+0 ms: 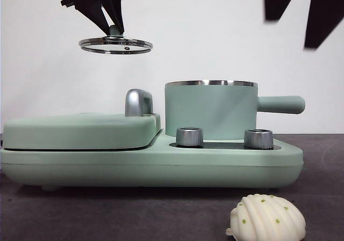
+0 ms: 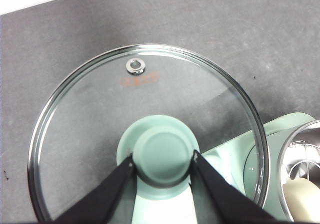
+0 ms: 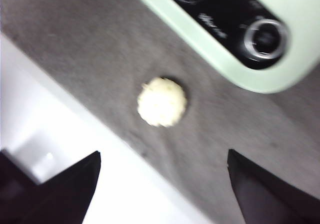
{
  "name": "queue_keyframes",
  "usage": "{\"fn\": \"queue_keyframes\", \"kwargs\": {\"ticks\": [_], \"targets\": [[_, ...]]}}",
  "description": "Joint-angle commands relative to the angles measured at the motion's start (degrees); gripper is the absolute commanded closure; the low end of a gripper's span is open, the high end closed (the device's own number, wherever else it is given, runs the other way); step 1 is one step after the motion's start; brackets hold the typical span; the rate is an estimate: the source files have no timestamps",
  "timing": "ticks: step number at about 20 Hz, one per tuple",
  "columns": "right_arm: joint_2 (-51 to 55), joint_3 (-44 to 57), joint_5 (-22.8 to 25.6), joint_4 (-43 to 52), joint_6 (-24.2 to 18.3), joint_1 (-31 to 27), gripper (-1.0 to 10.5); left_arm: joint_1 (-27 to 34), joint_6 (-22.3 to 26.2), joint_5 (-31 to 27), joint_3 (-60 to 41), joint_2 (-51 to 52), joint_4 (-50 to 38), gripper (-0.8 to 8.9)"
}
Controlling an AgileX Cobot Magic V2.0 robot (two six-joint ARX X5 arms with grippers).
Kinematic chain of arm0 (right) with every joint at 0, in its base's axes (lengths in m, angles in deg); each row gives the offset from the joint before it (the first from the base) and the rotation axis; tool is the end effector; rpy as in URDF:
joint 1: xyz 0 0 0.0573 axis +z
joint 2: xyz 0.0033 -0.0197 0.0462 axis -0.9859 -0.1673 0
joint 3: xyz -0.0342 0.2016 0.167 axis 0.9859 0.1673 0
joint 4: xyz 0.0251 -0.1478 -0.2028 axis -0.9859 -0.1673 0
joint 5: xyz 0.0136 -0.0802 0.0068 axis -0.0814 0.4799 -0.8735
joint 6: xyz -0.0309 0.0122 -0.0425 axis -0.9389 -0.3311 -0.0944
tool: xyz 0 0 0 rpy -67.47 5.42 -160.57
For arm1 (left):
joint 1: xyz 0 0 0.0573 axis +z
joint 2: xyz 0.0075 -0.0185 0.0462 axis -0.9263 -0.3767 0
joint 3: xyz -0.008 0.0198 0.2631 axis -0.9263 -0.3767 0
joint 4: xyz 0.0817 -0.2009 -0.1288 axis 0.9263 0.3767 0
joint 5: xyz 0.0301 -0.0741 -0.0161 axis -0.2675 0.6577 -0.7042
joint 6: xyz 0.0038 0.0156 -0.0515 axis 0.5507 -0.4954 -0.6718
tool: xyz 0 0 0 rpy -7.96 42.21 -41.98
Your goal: Put the buns in a small steamer
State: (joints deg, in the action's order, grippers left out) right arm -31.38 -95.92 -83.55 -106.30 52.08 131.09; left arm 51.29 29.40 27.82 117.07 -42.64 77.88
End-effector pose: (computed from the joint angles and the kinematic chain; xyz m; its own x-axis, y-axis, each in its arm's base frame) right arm 0.1321 0.1653 0.3094 0.1427 0.3049 -0.9416 -0.6301 0.7617 0.1511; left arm 0.4093 -0.1265 0.4134 0.5806 -0.3352 -0.7420 0.4221 0.9032 -0.0777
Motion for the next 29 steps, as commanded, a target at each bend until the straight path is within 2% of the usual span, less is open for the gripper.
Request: {"fn": "queue_keyframes", "kwargs": {"ticks": [1, 3, 5, 8, 14, 18, 21, 22, 25, 29], "targets": [[-0.87, 6.32, 0.11, 6.14, 5.92, 3.08, 5.4, -0.28, -0.44, 0.28, 2.67, -0.92, -0.96, 7.55], [-1.6, 12.35, 0.07, 13.84, 9.11, 4.37, 5.4, -0.28, -0.44, 0.28, 2.67, -0.92, -0.9, 7.55], [-2.58, 17.68, 0.13, 20.2, 10.34, 5.03, 5.4, -0.28, -0.44, 0.28, 2.67, -0.92, -0.87, 7.55], [-4.17, 22.1, 0.55, 25.4, 10.01, 4.7, 5.4, -0.28, -0.44, 0.28, 2.67, -0.92, -0.85, 7.55], [-8.52, 22.67, 1.44, 30.38, 9.62, 4.11, 5.4, -0.28, -0.44, 0.28, 2.67, -0.92, -0.87, 7.55], [-12.2, 22.67, 1.99, 30.69, 9.64, 3.56, 5.6, -0.28, -0.46, 0.28, 2.67, -0.92, -0.85, 7.55], [-12.98, 22.67, 1.97, 30.77, 9.7, 3.58, 8.3, -0.28, -0.44, 0.28, 2.67, -0.92, -0.9, 7.55], [-12.92, 22.58, 1.92, 30.86, 9.68, 3.58, 8.5, -0.28, -0.44, 0.28, 2.67, -0.92, -0.9, 7.55], [-12.7, 19.32, 1.7, 26.75, 9.64, 3.1, 8.5, -0.28, -0.44, 0.28, 2.67, -0.92, -0.9, 7.55], [-12.76, 5.6, 1.68, 11.61, 6.56, 1.46, 8.5, -0.28, -0.42, 0.28, 2.67, -0.92, -0.87, 7.55]]}}
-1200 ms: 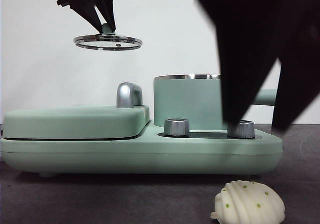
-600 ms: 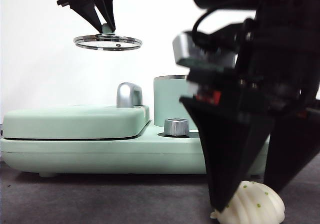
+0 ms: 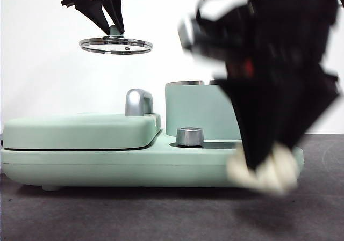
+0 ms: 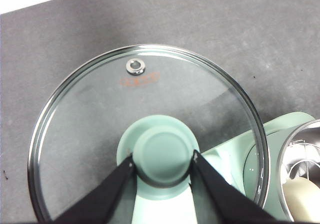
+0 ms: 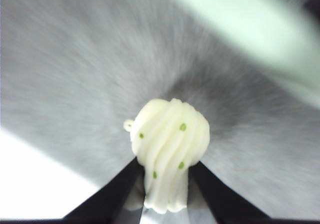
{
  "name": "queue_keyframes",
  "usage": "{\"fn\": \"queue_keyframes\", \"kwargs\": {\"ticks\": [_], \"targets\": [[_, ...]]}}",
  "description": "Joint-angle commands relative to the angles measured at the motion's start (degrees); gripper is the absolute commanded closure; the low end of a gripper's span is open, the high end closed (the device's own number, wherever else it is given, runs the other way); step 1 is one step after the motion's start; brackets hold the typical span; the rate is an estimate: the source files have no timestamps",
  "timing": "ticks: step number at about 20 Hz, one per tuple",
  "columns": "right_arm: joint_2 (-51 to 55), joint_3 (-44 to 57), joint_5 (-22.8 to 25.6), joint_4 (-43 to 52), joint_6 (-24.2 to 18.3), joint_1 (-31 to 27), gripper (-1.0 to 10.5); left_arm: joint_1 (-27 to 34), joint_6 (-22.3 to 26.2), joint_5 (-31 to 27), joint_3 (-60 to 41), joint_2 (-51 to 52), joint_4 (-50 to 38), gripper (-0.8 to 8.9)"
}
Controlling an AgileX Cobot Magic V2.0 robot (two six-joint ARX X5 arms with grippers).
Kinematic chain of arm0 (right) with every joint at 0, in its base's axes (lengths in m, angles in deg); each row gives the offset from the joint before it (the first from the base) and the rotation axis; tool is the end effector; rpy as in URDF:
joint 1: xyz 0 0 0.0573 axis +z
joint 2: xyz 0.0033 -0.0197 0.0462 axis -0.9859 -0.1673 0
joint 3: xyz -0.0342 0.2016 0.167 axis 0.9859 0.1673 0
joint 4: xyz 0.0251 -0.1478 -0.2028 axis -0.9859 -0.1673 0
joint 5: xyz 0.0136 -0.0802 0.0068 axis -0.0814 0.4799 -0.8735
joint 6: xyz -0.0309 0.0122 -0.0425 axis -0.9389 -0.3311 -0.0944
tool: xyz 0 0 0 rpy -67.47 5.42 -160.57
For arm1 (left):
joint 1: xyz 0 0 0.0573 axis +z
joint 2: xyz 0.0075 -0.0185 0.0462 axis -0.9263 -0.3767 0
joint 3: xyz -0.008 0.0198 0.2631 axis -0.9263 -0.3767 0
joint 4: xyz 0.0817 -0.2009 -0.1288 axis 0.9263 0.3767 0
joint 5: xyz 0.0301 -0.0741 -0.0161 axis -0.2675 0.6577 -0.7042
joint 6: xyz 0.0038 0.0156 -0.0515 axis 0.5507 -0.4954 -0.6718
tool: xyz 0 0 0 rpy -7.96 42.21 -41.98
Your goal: Put the buns in a small steamer
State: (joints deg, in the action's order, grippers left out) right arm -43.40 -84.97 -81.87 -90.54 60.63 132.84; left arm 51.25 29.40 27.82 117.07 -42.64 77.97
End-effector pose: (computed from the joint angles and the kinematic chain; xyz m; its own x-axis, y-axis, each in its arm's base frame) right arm 0.1528 0.2015 0.2185 0.0833 0.1958 -0.9771 -0.5198 0.8451 0.1251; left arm 0.4091 -0.1268 0.4133 0.5793 -0.3352 -0.7430 0.4226 0.9030 -0.0779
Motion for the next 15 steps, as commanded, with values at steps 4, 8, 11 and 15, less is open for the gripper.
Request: {"fn": "queue_keyframes", "kwargs": {"ticks": [4, 8, 11, 15], "targets": [[-4.5, -24.28, -0.09, -16.46, -7.89, -7.17, 8.5, -0.24, -0.42, 0.28, 2.67, -0.92, -0.98, 7.55], [-15.12, -44.06, 0.24, -22.53, -13.99, -15.5, 8.5, -0.26, -0.42, 0.28, 2.67, -0.92, -0.94, 7.55], [-23.26, -54.45, 0.15, -23.37, -14.91, -20.15, 8.5, -0.26, -0.42, 0.28, 2.67, -0.92, -0.9, 7.55], [-30.6, -60.04, 0.02, -23.5, -15.47, -23.3, 8.5, -0.26, -0.44, 0.28, 2.67, -0.92, -0.9, 7.55]]}}
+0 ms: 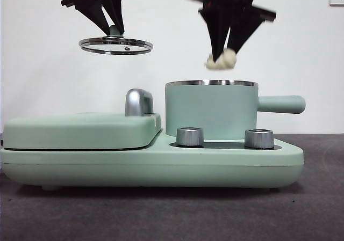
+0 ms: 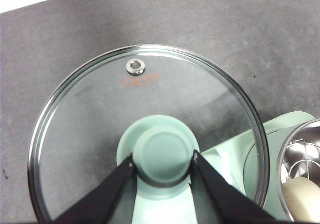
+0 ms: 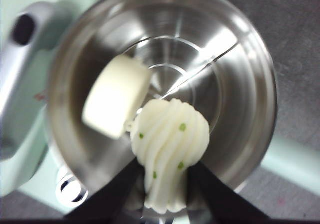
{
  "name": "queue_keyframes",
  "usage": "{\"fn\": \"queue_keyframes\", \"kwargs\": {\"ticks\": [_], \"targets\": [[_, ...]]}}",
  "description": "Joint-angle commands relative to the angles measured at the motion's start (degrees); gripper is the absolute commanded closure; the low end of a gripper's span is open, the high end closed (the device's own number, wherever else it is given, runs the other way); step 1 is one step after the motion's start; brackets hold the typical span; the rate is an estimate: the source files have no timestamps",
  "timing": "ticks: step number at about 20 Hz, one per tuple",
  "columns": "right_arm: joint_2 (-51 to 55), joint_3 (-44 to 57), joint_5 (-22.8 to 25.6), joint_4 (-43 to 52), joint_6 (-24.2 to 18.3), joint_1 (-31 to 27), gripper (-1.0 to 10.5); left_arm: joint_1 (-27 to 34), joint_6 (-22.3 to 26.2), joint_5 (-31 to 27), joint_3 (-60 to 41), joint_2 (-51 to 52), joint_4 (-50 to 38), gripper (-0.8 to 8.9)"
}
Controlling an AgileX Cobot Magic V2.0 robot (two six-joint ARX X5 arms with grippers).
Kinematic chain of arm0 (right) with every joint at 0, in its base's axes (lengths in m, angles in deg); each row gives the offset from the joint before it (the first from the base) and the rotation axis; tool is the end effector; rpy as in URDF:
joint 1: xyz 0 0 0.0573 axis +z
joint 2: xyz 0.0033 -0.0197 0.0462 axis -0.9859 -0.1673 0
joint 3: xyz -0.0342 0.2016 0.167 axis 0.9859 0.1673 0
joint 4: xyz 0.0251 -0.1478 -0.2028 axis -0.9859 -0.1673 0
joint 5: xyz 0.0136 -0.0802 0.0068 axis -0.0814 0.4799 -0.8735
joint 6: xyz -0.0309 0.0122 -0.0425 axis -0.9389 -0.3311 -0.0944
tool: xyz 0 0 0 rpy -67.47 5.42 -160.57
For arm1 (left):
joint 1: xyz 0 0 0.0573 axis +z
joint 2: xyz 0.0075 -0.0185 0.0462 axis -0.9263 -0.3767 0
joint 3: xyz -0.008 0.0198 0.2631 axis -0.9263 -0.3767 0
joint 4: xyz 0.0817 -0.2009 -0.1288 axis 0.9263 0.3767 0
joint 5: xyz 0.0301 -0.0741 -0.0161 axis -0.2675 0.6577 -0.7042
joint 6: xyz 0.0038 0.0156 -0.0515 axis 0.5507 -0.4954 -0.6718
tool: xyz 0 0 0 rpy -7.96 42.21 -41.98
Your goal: Put the buns in a small steamer
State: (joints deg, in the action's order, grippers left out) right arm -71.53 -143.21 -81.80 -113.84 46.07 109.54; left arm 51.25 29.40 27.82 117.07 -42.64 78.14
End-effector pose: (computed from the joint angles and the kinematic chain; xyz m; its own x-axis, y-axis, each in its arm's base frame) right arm 0.3348 0.1886 0.3374 0.2544 0.2016 -0.9458 -0.3927 0.9153 0.0895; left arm 0.4088 -0.1267 0.4131 0.5772 -0.3346 -0.7449 0.4224 0.9030 -0.0784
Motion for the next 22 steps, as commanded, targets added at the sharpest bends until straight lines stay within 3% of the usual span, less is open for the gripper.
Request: {"fn": "queue_keyframes", "kwargs": {"ticks": [1, 6, 17, 22], "targets": [[-3.67, -1.84, -0.02, -0.31, -0.92, -0.37, 8.5, -0.26, -0.44, 0.28, 2.67, -0.92, -1.09, 7.55], [-7.54, -1.84, 0.04, -0.17, -2.12, -0.87, 8.4, -0.26, -0.44, 0.28, 2.67, -0.92, -1.09, 7.55], [-9.44, -1.84, 0.07, 0.46, -2.84, -0.98, 6.0, -0.26, -0.44, 0.28, 2.67, -0.92, -1.11, 7.55], [-8.87, -4.57, 0.22, -0.68, -3.23, -1.2, 5.9, -0.26, -0.63, 0.28, 2.67, -0.92, -1.16, 7.55]]}}
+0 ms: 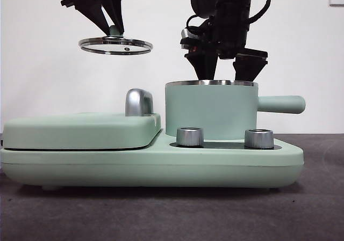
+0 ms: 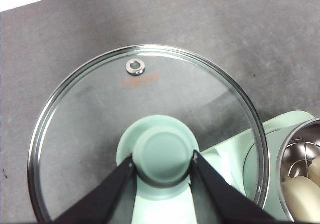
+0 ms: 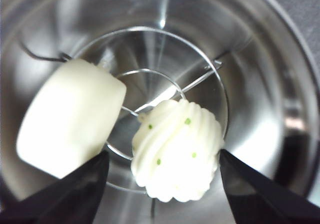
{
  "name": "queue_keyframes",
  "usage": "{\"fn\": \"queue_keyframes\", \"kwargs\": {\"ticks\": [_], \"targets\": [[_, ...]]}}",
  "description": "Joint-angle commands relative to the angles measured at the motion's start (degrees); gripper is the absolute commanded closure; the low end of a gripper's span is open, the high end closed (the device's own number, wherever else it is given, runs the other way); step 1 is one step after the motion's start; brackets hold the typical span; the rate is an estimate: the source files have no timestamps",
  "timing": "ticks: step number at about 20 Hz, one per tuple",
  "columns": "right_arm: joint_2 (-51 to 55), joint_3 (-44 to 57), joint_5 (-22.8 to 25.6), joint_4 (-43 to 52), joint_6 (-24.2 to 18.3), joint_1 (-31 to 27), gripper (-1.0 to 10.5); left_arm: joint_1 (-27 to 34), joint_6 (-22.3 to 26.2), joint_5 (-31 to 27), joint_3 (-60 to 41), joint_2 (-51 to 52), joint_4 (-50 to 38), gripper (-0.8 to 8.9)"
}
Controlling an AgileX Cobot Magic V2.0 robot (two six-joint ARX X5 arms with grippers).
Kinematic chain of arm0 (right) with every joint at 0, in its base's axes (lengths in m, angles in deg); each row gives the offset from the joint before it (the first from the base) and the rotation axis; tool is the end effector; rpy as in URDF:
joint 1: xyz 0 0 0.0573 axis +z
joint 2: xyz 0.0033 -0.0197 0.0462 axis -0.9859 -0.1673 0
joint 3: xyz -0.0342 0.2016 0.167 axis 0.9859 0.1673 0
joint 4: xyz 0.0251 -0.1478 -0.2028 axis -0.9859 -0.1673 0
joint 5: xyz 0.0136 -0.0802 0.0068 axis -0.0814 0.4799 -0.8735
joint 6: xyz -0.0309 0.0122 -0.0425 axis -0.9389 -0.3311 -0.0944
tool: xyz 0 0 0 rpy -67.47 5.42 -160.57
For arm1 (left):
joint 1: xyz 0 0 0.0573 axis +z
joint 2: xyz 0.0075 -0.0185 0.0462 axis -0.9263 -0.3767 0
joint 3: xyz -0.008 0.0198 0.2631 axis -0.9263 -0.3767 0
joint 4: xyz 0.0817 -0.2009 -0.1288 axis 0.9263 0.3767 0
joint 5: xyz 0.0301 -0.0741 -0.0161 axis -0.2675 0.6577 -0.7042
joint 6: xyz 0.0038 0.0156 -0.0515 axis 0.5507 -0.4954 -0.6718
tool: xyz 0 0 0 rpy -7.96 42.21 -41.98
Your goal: Put the buns in a small steamer
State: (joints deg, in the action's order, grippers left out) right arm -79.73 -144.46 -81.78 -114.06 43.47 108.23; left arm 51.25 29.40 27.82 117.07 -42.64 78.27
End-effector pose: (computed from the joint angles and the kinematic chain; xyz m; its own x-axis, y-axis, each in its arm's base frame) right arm 0.3658 0.1951 0.2887 0.1525 0.1391 -0.9785 -0.4038 0.9124 0.0668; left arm 0.4087 -0.1267 0.4130 0.5755 -0.3341 -0.7464 0.4222 0.9031 -0.0787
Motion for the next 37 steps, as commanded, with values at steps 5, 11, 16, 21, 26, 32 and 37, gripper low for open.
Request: {"fn": "queue_keyframes", "kwargs": {"ticks": [5, 11, 16, 21, 26, 32, 37], "targets": [[2.78, -10.34, 0.04, -5.31, -0.66, 0.09, 5.9, -0.31, -1.07, 0.28, 2.67, -0.92, -1.22, 7.55], [17.22, -2.1, 0.24, -5.49, -0.66, 0.13, 5.9, -1.05, -1.46, 0.31, 2.67, -0.92, -0.9, 7.55], [35.1, 14.08, 0.22, -5.46, -0.66, 0.61, 5.9, -2.82, -1.66, 0.31, 2.67, -0.92, -0.57, 7.55], [55.82, 33.86, 0.02, 2.71, 3.17, 1.4, 5.4, -6.38, -2.43, 0.31, 2.67, -0.92, 0.02, 7.55], [77.13, 50.1, 0.02, 7.76, 5.86, 1.38, 4.6, -11.19, -2.8, 0.28, 2.67, -0.92, 1.09, 7.55], [98.14, 58.49, -0.13, 10.86, 5.68, 1.38, 4.6, -18.08, -2.8, 0.28, 2.67, -0.92, 1.62, 7.55], [104.32, 58.99, -3.23, 10.71, 6.43, 1.38, 4.6, -22.71, -3.04, 0.28, 2.56, -0.92, 2.43, 7.56]]}}
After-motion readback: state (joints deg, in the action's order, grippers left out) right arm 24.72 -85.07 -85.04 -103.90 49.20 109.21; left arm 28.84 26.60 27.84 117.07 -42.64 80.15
